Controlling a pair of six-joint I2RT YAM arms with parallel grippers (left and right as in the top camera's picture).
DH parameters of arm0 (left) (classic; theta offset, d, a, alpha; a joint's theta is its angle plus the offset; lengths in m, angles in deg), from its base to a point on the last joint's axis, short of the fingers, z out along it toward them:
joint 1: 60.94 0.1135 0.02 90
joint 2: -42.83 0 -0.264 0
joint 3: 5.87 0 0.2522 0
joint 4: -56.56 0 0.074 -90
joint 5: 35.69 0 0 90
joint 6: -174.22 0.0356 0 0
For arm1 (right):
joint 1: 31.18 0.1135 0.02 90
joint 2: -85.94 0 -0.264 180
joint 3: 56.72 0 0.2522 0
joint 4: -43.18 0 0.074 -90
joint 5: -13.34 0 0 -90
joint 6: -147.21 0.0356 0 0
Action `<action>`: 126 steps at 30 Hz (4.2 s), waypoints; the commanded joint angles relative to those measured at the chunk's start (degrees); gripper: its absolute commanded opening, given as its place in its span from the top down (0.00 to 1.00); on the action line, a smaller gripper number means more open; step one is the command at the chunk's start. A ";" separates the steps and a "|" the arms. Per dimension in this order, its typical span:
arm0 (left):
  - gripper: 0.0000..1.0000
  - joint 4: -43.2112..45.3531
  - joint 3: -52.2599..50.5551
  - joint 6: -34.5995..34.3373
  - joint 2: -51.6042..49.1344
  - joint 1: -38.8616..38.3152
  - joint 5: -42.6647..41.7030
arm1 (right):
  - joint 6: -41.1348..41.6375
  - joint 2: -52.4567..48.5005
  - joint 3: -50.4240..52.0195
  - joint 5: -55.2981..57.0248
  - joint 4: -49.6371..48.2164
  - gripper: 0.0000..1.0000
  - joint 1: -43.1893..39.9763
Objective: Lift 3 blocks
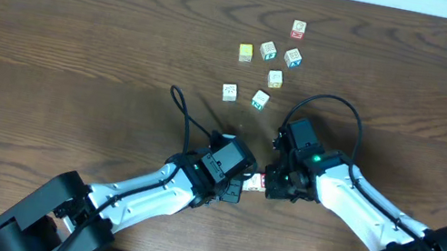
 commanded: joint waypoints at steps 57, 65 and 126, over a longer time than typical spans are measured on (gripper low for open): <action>0.93 -0.61 5.95 -0.17 5.16 -1.68 -2.75 | 6.19 7.58 -2.51 -7.04 2.99 0.99 5.07; 0.93 -1.88 6.80 -0.15 5.35 -1.68 -2.71 | 6.67 7.65 -2.58 -7.45 3.04 0.99 5.07; 0.93 -7.21 11.96 1.81 9.77 -1.68 -0.98 | 6.58 14.75 -8.57 -6.80 8.74 0.99 5.07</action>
